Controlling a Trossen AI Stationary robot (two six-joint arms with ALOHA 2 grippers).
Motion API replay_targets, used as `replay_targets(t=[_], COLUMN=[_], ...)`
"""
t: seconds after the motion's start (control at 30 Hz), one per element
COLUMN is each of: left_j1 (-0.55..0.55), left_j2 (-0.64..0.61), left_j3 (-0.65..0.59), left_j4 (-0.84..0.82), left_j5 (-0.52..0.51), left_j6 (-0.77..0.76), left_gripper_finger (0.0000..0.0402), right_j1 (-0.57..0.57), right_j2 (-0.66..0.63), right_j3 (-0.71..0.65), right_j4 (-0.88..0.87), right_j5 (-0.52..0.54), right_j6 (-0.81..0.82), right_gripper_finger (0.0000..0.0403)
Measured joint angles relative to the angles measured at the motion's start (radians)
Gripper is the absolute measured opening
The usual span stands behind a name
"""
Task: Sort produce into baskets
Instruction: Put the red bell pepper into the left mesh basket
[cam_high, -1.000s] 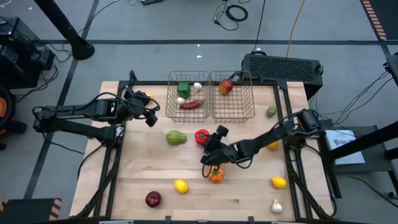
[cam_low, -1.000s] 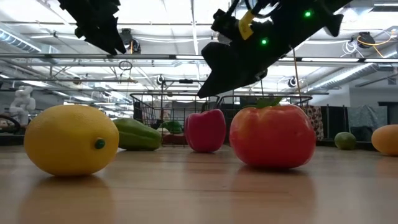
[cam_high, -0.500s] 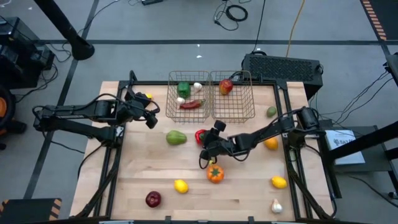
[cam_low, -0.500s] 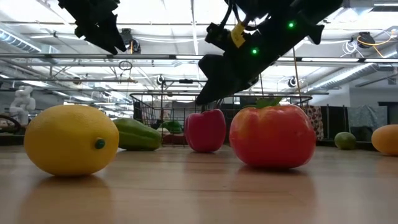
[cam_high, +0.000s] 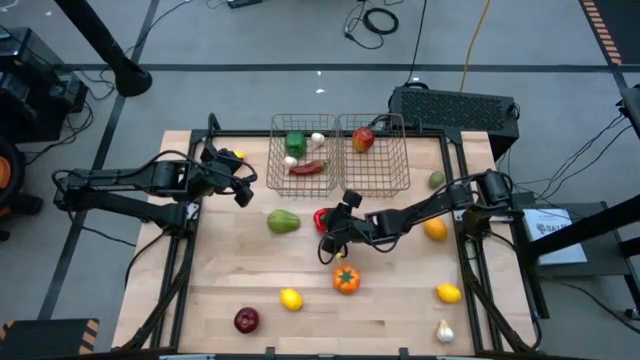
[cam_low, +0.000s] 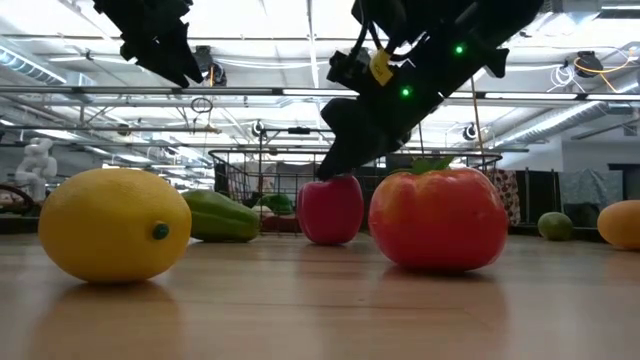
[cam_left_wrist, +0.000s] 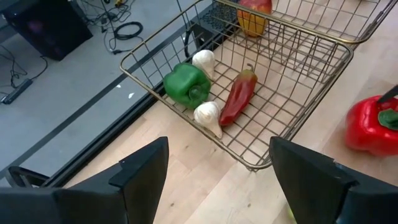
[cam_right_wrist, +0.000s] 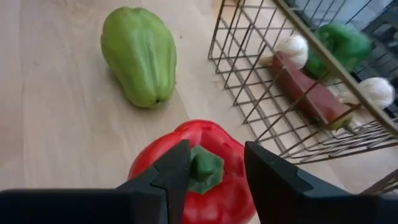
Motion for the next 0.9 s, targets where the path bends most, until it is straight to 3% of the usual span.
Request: replay_targets(t=[0.53, 0.9], left_j1=[0.000, 0.000], left_j2=[0.000, 0.000], left_j3=[0.000, 0.000], left_j4=[0.000, 0.001], left_j5=[-0.001, -0.005], left_j6=[0.007, 0.009], left_gripper_finger=[0.0286, 0.0286], right_j1=[-0.010, -0.007], right_j2=[-0.003, -0.112], right_j3=[0.000, 0.068], right_j4=[-0.013, -0.053], right_j5=[-0.029, -0.204], right_j6=[0.001, -0.019], right_gripper_finger=[0.0033, 0.0019])
